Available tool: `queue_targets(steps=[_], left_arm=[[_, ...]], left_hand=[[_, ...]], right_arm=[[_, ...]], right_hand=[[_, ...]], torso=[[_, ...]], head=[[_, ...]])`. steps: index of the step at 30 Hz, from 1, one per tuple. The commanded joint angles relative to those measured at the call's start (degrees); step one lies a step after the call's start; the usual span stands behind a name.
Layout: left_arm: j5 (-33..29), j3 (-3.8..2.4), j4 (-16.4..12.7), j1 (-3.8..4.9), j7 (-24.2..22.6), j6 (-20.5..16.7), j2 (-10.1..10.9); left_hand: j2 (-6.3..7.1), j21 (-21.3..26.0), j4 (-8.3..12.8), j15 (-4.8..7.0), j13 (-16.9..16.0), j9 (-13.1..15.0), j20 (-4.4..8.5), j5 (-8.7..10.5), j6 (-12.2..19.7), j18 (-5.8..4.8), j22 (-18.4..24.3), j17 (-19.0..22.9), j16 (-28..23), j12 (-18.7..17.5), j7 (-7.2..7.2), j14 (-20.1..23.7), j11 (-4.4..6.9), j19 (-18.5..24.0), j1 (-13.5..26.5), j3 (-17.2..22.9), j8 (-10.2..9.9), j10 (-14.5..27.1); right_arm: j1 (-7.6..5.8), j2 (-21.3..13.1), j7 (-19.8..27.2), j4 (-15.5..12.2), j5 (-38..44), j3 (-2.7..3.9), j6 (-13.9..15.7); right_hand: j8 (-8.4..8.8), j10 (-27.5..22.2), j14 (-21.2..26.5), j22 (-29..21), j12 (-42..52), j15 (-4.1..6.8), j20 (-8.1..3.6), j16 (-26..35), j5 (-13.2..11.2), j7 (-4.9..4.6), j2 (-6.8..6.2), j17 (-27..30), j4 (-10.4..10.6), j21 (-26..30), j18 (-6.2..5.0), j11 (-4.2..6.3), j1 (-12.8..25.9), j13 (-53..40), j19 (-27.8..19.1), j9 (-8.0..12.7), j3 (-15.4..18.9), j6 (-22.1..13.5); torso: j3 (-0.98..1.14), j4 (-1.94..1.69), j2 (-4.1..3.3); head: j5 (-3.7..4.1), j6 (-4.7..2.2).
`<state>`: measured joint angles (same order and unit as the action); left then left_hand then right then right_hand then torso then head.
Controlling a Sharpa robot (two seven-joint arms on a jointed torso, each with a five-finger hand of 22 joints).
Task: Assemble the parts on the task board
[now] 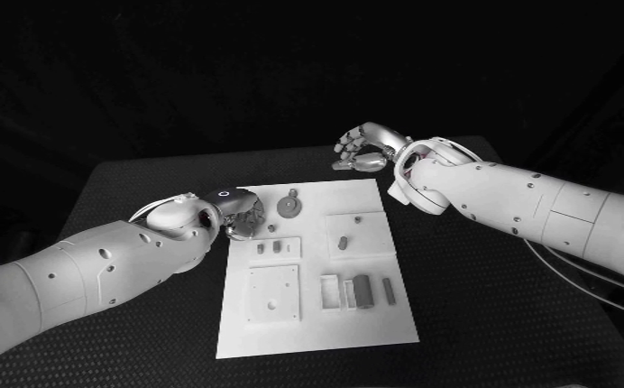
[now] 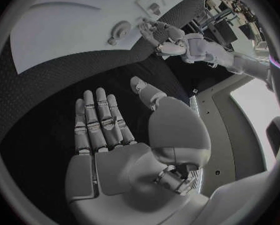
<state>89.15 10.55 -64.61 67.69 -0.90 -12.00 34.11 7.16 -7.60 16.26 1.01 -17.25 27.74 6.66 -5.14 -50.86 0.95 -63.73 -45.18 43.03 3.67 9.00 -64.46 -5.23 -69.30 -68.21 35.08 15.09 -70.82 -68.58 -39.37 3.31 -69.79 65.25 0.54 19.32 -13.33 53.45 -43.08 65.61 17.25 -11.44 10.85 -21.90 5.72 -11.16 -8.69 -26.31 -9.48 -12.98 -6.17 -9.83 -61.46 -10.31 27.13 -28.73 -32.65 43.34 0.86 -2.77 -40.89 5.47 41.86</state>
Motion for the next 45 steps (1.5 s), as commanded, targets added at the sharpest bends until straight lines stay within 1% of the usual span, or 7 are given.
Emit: queue_targets(steps=[1, 7, 13, 21, 33, 37, 45], left_arm=[[-0.9, -1.01, -0.5, 0.0, 0.3, -2.2, 1.3], [-5.1, -3.58, -1.6, 0.61, -0.1, -0.7, 4.2], [-27.0, -4.89, -3.2, 2.52, -0.7, 0.1, 7.6], [-41.2, -4.99, -5.7, 4.92, -4.5, 0.6, 11.0], [-41.2, -4.92, -7.8, 5.01, -4.9, 0.3, 12.0], [-41.2, -4.92, -8.1, 5.0, -5.0, 0.4, 12.0], [-41.2, -4.91, -8.1, 4.99, -4.9, 0.9, 11.9]], left_hand=[[0.83, 0.3, -0.2, -0.08, -0.2, 0.2, -0.07, 0.86, 0.3, 1.19, -0.2, -0.1, 0.0, 0.3, 0.13, 0.2, 0.09, 0.1, 0.2, -0.4, 0.1, 0.1], [2.52, 1.0, -1.2, -0.3, -0.4, 0.5, -0.28, 2.01, 0.4, 1.06, -0.2, 0.2, -0.4, 0.1, 0.37, 0.9, -0.1, 0.7, 1.7, -1.0, 0.3, 0.6], [3.12, 3.3, -1.4, -1.55, -0.1, 0.9, -1.44, 1.84, 1.1, 0.87, 0.6, 1.5, -2.6, 0.0, 0.62, 3.8, -1.31, 3.3, 3.5, -3.1, 0.3, 3.6], [1.32, 3.8, -1.2, -2.03, -0.1, 1.1, -1.94, 1.63, 1.2, 0.95, 1.0, 2.2, -3.3, 0.1, 1.37, 4.6, -1.73, 4.1, 2.9, -2.9, 0.5, 4.8], [0.43, 3.7, -1.5, -2.04, -0.2, 1.3, -1.99, 1.62, 1.0, 1.06, 1.2, 2.3, -3.2, 0.2, 1.29, 4.5, -1.73, 4.0, 3.2, -3.0, 0.7, 4.8], [0.35, 3.7, -1.5, -2.05, -0.2, 1.3, -2.01, 1.62, 1.0, 1.06, 1.2, 2.4, -3.3, 0.2, 1.27, 4.5, -1.74, 4.0, 3.2, -3.0, 0.7, 4.8], [0.3, 3.7, -1.5, -2.06, -0.2, 1.3, -2.03, 1.63, 0.9, 1.05, 1.2, 2.4, -3.3, 0.2, 1.25, 4.5, -1.75, 4.0, 3.3, -3.0, 0.7, 4.8]], right_arm=[[0.0, -0.2, -0.1, 0.1, 2.6, 0.02, -1.9], [0.08, -0.9, -0.1, 1.0, 5.5, -0.04, -5.2], [0.34, -2.4, -0.9, 0.7, 12.5, -0.86, -9.6], [0.7, -5.3, -4.7, -5.2, 24.7, -2.8, -15.7], [1.37, -7.2, -8.6, -10.0, 34.9, -4.38, -14.6], [1.71, -7.2, -9.4, -10.1, 36.5, -4.69, -13.9], [2.69, -6.3, -10.0, -9.1, 37.5, -5.0, -9.8]], right_hand=[[-0.26, 0.3, -0.6, 0.2, 0.1, 0.04, -0.15, 0.0, 0.1, -1.63, 0.01, -0.2, -0.6, 0.3, 0.67, -0.23, -0.8, 0.2, 0.2, 0.1, -0.1, -0.1], [-0.88, 0.8, -2.1, 0.7, 0.7, 0.67, -0.24, -0.6, 0.1, -1.31, 0.17, -0.7, -1.8, 0.4, 0.05, -0.03, -1.7, 0.8, 1.8, 0.2, -0.1, 0.7], [-1.44, 1.4, -3.3, 0.8, 1.2, 1.25, -0.26, -1.1, 0.1, -0.86, 0.42, -1.2, -2.4, 0.7, -0.5, 0.21, -2.1, 1.2, 3.2, 0.3, -0.2, 1.6], [-2.14, 2.4, -8.7, 0.3, 2.2, 4.06, -0.5, -3.7, 0.2, 1.07, 0.5, -4.1, -3.8, 0.9, -2.91, 0.77, -2.2, 1.9, 9.8, 0.6, -0.8, 2.7], [-2.82, 4.9, -21.2, 0.5, 2.9, 9.67, -1.22, -9.6, 0.2, 1.0, 0.04, -12.2, -5.0, -1.9, -8.14, 2.01, -2.6, 2.7, 25.0, 1.0, -1.6, 3.3], [-3.15, 9.1, -28.7, 3.3, 3.3, 12.1, -4.67, -16.6, 0.1, 0.94, 0.23, -18.1, -5.4, -7.2, -8.83, 4.22, -3.0, 1.7, 35.6, 1.1, -0.9, 4.0], [-3.94, 17.7, -34.8, 10.0, 8.0, 15.05, -9.69, -30.8, 0.1, 2.38, 0.27, -27.4, -6.5, -15.6, -8.83, 7.28, -3.8, -4.2, 45.0, 0.5, 0.1, 5.8]], torso=[[0.01, 0.01, 0.0], [0.1, -0.08, 0.08], [-0.06, -0.11, 0.04], [0.02, -0.07, 0.05], [0.0, 0.02, -0.02], [0.03, 0.04, 0.0], [0.04, -0.01, -0.04]], head=[[0.06, -0.41], [0.35, -0.56], [0.28, -0.82], [0.34, -0.82], [0.31, -0.67], [0.35, -0.66], [0.51, -0.59]])
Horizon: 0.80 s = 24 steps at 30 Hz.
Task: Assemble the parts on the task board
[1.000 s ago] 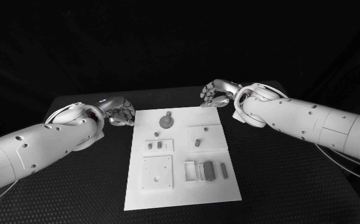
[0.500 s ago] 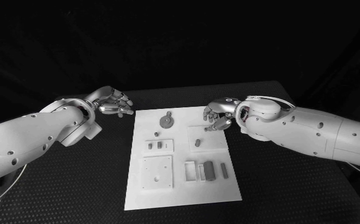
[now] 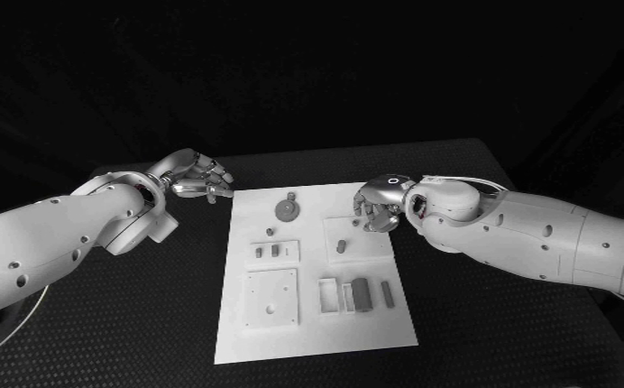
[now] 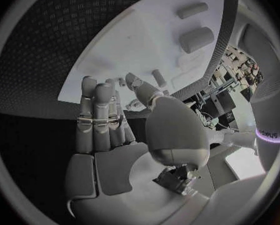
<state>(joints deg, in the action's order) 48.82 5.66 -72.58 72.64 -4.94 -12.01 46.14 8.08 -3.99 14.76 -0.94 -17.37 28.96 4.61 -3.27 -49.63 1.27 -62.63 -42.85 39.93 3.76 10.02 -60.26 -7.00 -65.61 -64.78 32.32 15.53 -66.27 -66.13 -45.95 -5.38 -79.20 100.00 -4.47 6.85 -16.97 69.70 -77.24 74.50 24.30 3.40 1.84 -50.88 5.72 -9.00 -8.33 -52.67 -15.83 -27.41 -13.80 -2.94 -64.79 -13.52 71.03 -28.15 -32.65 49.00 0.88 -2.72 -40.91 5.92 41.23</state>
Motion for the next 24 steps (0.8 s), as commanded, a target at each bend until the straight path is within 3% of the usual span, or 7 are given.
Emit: queue_targets(steps=[1, 6, 11, 19, 24], left_arm=[[-0.9, -0.02, -0.1, 0.04, -0.9, 1.0, -0.2], [-0.9, -0.01, -0.1, 0.03, -0.8, 1.1, -0.2], [-0.9, 0.0, 0.0, 0.03, -0.7, 1.1, -0.2], [-0.9, 0.0, 0.0, 0.03, -0.4, 1.2, -0.2], [-0.9, 0.01, 0.1, 0.03, -0.1, 1.3, -0.2]], left_hand=[[-0.63, 0.1, 0.0, -0.12, 0.0, 0.1, 0.01, -0.23, -0.3, 0.73, 0.1, 0.1, -0.2, 0.1, 0.22, 0.3, 0.01, 0.3, -0.2, -0.3, 0.3, 0.3], [-0.7, 0.1, 0.0, -0.13, -0.1, 0.1, 0.0, -0.22, -0.4, 0.73, 0.1, 0.1, -0.2, 0.1, 0.2, 0.3, 0.0, 0.3, -0.1, -0.3, 0.3, 0.3], [-0.79, 0.1, -0.1, -0.14, -0.1, 0.1, -0.01, -0.22, -0.4, 0.73, 0.1, 0.1, -0.2, 0.1, 0.18, 0.3, 0.0, 0.3, 0.0, -0.3, 0.4, 0.3], [-0.88, 0.1, -0.2, -0.14, -0.1, 0.2, -0.02, -0.22, -0.4, 0.73, 0.2, 0.1, -0.2, 0.1, 0.16, 0.3, 0.0, 0.3, 0.1, -0.4, 0.4, 0.3], [-0.95, 0.1, -0.2, -0.15, -0.1, 0.2, -0.03, -0.22, -0.5, 0.74, 0.2, 0.1, -0.1, 0.1, 0.14, 0.4, -0.01, 0.3, 0.2, -0.4, 0.4, 0.3]], right_arm=[[0.44, 0.6, -1.2, 0.6, 2.6, 0.01, 2.5], [1.19, 1.4, -0.7, 1.3, 1.7, -0.01, 2.4], [1.51, 1.7, -0.4, 1.7, 1.2, -0.01, 4.6], [1.65, 2.3, -0.1, 2.5, 0.7, -0.01, 2.8], [2.02, 2.6, 0.1, 2.7, 0.6, -0.02, 2.5]], right_hand=[[-0.17, 1.1, 0.2, 2.3, 2.3, 0.77, -1.57, -5.1, 0.2, 0.36, -0.07, -3.2, -0.3, -2.9, -1.2, 0.67, -0.3, -3.6, 1.4, -0.2, 0.0, 0.2], [0.01, -2.4, -0.9, 2.1, 0.2, 0.16, -2.57, -8.8, 0.2, -0.2, 0.18, -4.1, -0.4, -6.5, -1.2, 0.06, -0.4, -5.4, 2.6, -0.6, -0.7, 0.2], [-0.12, -4.8, -0.9, 2.0, -4.8, -0.8, -3.3, -12.1, 0.2, -0.68, 0.86, -4.6, -0.4, -9.8, -1.2, -0.86, -0.1, -4.4, 2.6, -1.1, -1.5, 0.5], [-0.28, -7.2, -0.1, 1.8, -10.8, -2.35, -3.62, -14.1, 0.2, -0.89, 1.65, -3.9, -0.1, -11.4, -1.2, -2.5, 0.5, -1.7, 2.1, -1.5, -2.2, 0.7], [-0.34, -7.2, 0.3, 1.7, -12.9, -2.91, -3.51, -15.0, 0.2, -0.79, 2.26, -3.3, -0.1, -11.4, -1.2, -3.08, 0.7, -0.3, 1.7, -1.6, -2.5, 1.1]], torso=[[0.02, -0.12, 0.0], [-0.02, -0.17, 0.01], [0.01, -0.14, 0.01], [-0.08, -0.08, 0.01], [0.0, -0.07, -0.01]], head=[[0.07, 0.1], [0.01, 0.22], [-0.13, 0.32], [-0.06, 0.27], [-0.12, 0.37]])
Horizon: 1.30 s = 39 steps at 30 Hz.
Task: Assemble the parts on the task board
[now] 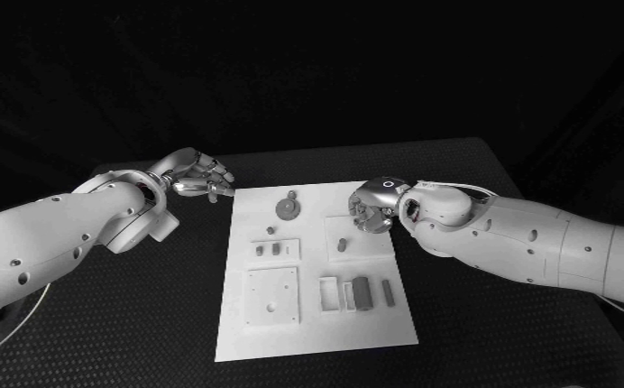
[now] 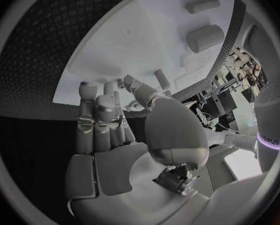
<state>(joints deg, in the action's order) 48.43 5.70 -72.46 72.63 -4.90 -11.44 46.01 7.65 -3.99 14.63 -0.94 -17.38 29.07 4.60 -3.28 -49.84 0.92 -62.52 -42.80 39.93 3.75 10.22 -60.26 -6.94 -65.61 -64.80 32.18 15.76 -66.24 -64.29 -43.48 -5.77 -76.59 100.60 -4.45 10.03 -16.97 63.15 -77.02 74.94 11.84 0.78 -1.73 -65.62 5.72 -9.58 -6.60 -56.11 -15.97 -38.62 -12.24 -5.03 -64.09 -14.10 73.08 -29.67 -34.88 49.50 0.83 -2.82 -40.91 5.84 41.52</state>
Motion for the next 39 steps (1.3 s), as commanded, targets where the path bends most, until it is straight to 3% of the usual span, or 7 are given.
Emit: queue_targets(steps=[1, 11, 19, 27, 33, 39], left_arm=[[-0.5, -0.03, 0.0, 0.04, -0.1, 0.8, 0.0], [-0.5, -0.03, 0.0, 0.04, 0.1, 0.8, -0.1], [-0.5, -0.03, -0.1, 0.04, -0.2, 0.7, 0.0], [-0.5, -0.03, 0.0, 0.03, -0.2, 0.7, 0.0], [-0.5, -0.03, 0.0, 0.03, -0.1, 0.8, 0.0], [-0.5, -0.03, 0.1, 0.03, 0.0, 0.9, 0.1]], left_hand=[[-0.52, 0.1, -0.1, -0.15, -0.1, 0.1, -0.02, -0.22, -0.3, 1.09, 0.1, 0.1, -0.1, 0.1, -0.06, 0.4, -0.07, 0.3, 0.2, -0.3, 0.2, 0.3], [-0.58, 0.1, -0.2, -0.15, -0.1, 0.1, -0.03, -0.22, -0.3, 1.1, 0.1, 0.1, -0.1, 0.1, -0.07, 0.4, -0.07, 0.3, 0.3, -0.3, 0.2, 0.3], [-0.63, 0.1, -0.2, -0.14, -0.1, 0.1, -0.01, -0.23, -0.2, 1.13, 0.1, 0.1, -0.1, 0.2, -0.08, 0.4, -0.06, 0.3, 0.3, -0.3, 0.2, 0.3], [-0.64, 0.1, -0.2, -0.14, -0.1, 0.1, -0.01, -0.23, -0.2, 1.14, 0.1, 0.1, -0.1, 0.2, -0.08, 0.4, -0.05, 0.4, 0.2, -0.3, 0.2, 0.3], [-0.62, 0.1, -0.2, -0.13, -0.1, 0.1, -0.01, -0.23, -0.2, 1.14, 0.1, 0.1, -0.1, 0.2, -0.08, 0.4, -0.05, 0.4, 0.2, -0.3, 0.2, 0.3], [-0.6, 0.1, -0.1, -0.14, -0.1, 0.1, -0.02, -0.23, -0.2, 1.14, 0.1, 0.2, -0.1, 0.1, -0.07, 0.4, -0.05, 0.4, 0.2, -0.3, 0.2, 0.3]], right_arm=[[0.22, 0.2, 0.5, 0.2, 0.0, -0.03, -0.7], [0.76, 0.8, 0.9, 0.5, -0.3, -0.2, -1.6], [0.96, 1.4, 0.7, 1.1, 1.1, -0.28, -1.2], [1.2, 1.6, 0.3, 1.4, 2.4, -0.38, -2.3], [1.23, 1.6, -0.8, 1.6, 4.9, -0.6, -4.1], [1.24, 1.5, -1.5, 1.6, 6.6, -0.95, -4.0]], right_hand=[[-0.42, -0.6, 0.1, 1.2, -0.7, -0.34, 0.07, -0.4, 0.2, -0.15, 0.66, 0.2, 0.0, -0.2, -2.76, -1.04, 0.0, 0.5, -0.4, -0.1, -0.3, 0.8], [-0.99, 0.6, 0.5, 1.2, -2.1, -0.32, 0.21, -1.3, 0.1, 0.46, 1.67, 1.1, 0.2, -0.2, -2.76, -1.0, 0.5, 1.7, -0.5, -0.3, -0.4, 2.3], [-1.59, 2.6, 0.6, 1.3, -2.6, 0.13, 0.34, -2.2, 0.2, 1.13, 4.29, 2.0, 0.3, -0.4, -2.76, -0.53, 0.9, 2.1, -0.5, -0.7, -0.5, 3.7], [-2.13, 4.4, 0.8, 1.3, -2.7, 0.61, 0.33, -2.7, 0.2, 1.66, 5.35, 2.7, -0.5, -0.7, -2.76, -0.02, 0.6, 2.2, -0.5, -1.2, -0.4, 4.9], [-2.1, 4.7, 0.9, 1.3, -3.0, 0.71, 0.31, -3.0, 0.1, 1.73, 4.71, 3.0, -0.6, -0.8, -2.76, 0.07, 0.2, 2.4, -0.6, -1.4, -0.3, 5.0], [-1.39, 4.4, 1.1, 1.2, -4.0, 0.43, 0.33, -3.3, 0.2, 1.33, 2.15, 3.6, -0.6, -0.9, -2.76, -0.23, -0.6, 2.8, -0.8, -1.3, -0.1, 4.2]], torso=[[0.05, 0.04, 0.0], [0.03, 0.03, -0.01], [0.04, 0.03, -0.02], [0.06, 0.02, 0.0], [0.03, 0.06, 0.0], [0.05, 0.03, -0.01]], head=[[-0.06, 0.09], [-0.03, 0.2], [-0.04, 0.18], [-0.1, 0.33], [-0.08, 0.41], [-0.02, 0.5]])
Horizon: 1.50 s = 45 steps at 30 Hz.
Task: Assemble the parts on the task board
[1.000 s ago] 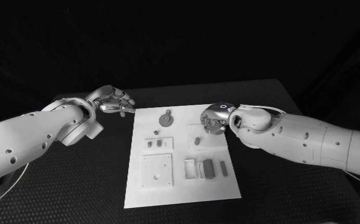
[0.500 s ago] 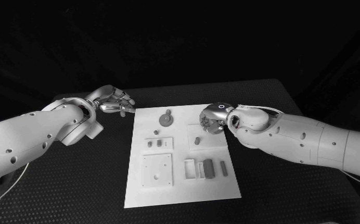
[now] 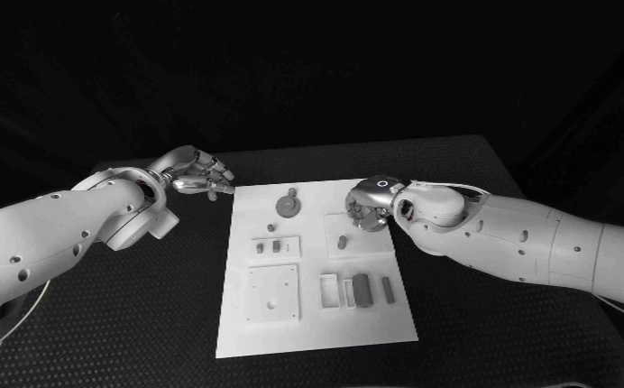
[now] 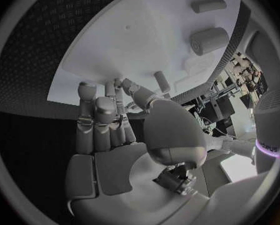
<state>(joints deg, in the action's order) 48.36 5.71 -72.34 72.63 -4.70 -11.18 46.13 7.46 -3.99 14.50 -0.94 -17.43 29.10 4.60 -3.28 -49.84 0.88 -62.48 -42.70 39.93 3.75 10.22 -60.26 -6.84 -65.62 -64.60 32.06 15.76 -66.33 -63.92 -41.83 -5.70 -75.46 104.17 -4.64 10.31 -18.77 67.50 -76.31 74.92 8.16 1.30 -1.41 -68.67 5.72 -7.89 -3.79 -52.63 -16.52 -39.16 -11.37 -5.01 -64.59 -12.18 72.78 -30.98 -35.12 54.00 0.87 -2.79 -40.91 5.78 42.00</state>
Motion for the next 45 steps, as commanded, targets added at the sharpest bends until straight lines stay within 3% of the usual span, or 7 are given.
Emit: queue_targets(steps=[1, 4, 9, 18, 26, 32, 45], left_arm=[[-0.5, -0.03, 0.0, 0.03, -0.2, 0.6, 0.0], [-0.5, -0.03, 0.0, 0.03, -0.1, 0.6, 0.1], [-0.5, -0.03, 0.1, 0.03, -0.2, 0.6, 0.1], [-0.5, -0.03, 0.1, 0.03, -0.2, 0.5, 0.1], [-0.5, -0.03, 0.1, 0.03, -0.2, 0.5, 0.1], [-0.4, -0.03, 0.2, 0.03, -0.2, 0.5, 0.1], [-0.4, -0.03, 0.3, 0.02, -0.1, 0.7, 0.2]], left_hand=[[-0.4, 0.1, 0.0, -0.14, -0.1, 0.1, -0.01, -0.23, -0.2, 1.17, 0.1, 0.1, -0.1, 0.1, -0.07, 0.4, -0.16, 0.4, 0.0, -0.2, 0.2, 0.4], [-0.39, 0.1, 0.0, -0.14, -0.1, 0.1, -0.02, -0.23, -0.2, 1.17, 0.1, 0.1, -0.1, 0.1, -0.06, 0.4, -0.16, 0.4, 0.0, -0.2, 0.2, 0.4], [-0.38, 0.1, 0.0, -0.15, -0.1, 0.1, -0.02, -0.23, -0.2, 1.17, 0.1, 0.1, -0.1, 0.1, -0.06, 0.4, -0.17, 0.4, 0.0, -0.2, 0.2, 0.4], [-0.39, 0.1, 0.0, -0.15, -0.1, 0.1, -0.02, -0.23, -0.1, 1.18, 0.1, 0.1, -0.1, 0.1, -0.05, 0.4, -0.17, 0.4, 0.0, -0.2, 0.2, 0.5], [-0.4, 0.1, 0.0, -0.16, -0.1, 0.1, -0.03, -0.23, -0.1, 1.17, 0.1, 0.1, -0.1, 0.1, -0.05, 0.4, -0.18, 0.4, 0.0, -0.2, 0.2, 0.5], [-0.41, 0.1, 0.0, -0.16, -0.1, 0.1, -0.04, -0.23, -0.1, 1.17, 0.1, 0.1, -0.1, 0.1, -0.04, 0.4, -0.18, 0.4, 0.0, -0.2, 0.2, 0.5], [-0.44, 0.1, 0.0, -0.16, -0.1, 0.1, -0.03, -0.23, -0.1, 1.19, 0.1, 0.1, -0.1, 0.1, -0.04, 0.5, -0.18, 0.5, -0.1, -0.2, 0.2, 0.5]], right_arm=[[0.87, -0.2, -1.6, 0.4, 3.4, -0.8, -4.2], [0.88, -0.2, -1.8, 0.2, 4.0, -0.89, -4.0], [0.89, -0.2, -1.8, -0.1, 5.2, -1.12, -4.2], [1.27, -0.2, -2.2, -0.2, 7.3, -1.65, -2.7], [1.56, -0.1, -2.5, -0.1, 8.3, -1.75, -1.7], [1.91, 0.1, -2.6, 0.2, 8.9, -1.77, 0.0], [2.12, 0.2, -3.2, 0.4, 11.0, -1.8, -0.4]], right_hand=[[0.59, -0.1, 0.4, 1.2, -0.5, -0.17, 0.03, -0.3, 0.2, -0.48, -1.17, 0.3, -0.1, -0.3, -3.63, -0.34, -0.2, 1.0, -0.6, 0.1, 0.2, -0.6], [1.0, -0.2, 0.6, 1.2, -1.0, -0.35, 0.04, -0.4, 0.2, -0.76, -2.47, 0.6, -0.1, -0.3, -3.63, -0.52, -0.8, 1.2, -0.7, 0.1, 0.2, -1.2], [1.26, -0.3, 0.7, 1.2, -1.4, -0.48, 0.03, -0.6, 0.2, -0.9, -3.3, 1.0, -0.1, -0.2, -3.63, -0.66, -1.6, 1.4, -0.7, 0.1, 0.2, -1.5], [1.18, 0.2, 0.8, 1.2, -1.5, -0.37, 0.08, -0.9, 0.1, -0.82, -3.29, 1.4, -0.1, -0.2, -3.63, -0.53, -2.6, 1.4, -0.7, 0.0, 0.2, -1.1], [0.62, 2.1, 0.8, 1.2, -1.1, 0.25, 0.21, -1.5, 0.2, -0.23, -1.45, 1.9, 0.0, -0.4, -3.63, 0.11, -2.0, 1.0, -0.4, -0.4, 0.4, 0.3], [-0.04, 3.9, 1.0, 1.3, -0.6, 0.93, 0.21, -2.0, 0.1, 0.43, 2.26, 2.4, 0.0, -0.5, -3.63, 0.81, -1.1, 0.5, -0.4, -0.8, 0.4, 2.0], [-0.57, 5.5, 1.1, 1.3, -0.3, 1.62, 0.01, -2.5, 0.2, 0.97, 2.7, 2.8, -0.3, -0.9, -3.63, 1.51, -1.9, 0.0, -0.4, -1.4, 0.5, 3.3]], torso=[[0.02, 0.0, -0.01], [0.02, 0.02, -0.03], [0.01, 0.02, 0.0], [0.04, 0.01, -0.01], [0.02, 0.02, 0.0], [0.05, 0.01, -0.01], [0.0, 0.01, 0.0]], head=[[0.05, 0.04], [0.09, 0.08], [0.13, 0.08], [0.09, 0.19], [0.08, 0.17], [0.09, 0.22], [0.21, 0.32]])
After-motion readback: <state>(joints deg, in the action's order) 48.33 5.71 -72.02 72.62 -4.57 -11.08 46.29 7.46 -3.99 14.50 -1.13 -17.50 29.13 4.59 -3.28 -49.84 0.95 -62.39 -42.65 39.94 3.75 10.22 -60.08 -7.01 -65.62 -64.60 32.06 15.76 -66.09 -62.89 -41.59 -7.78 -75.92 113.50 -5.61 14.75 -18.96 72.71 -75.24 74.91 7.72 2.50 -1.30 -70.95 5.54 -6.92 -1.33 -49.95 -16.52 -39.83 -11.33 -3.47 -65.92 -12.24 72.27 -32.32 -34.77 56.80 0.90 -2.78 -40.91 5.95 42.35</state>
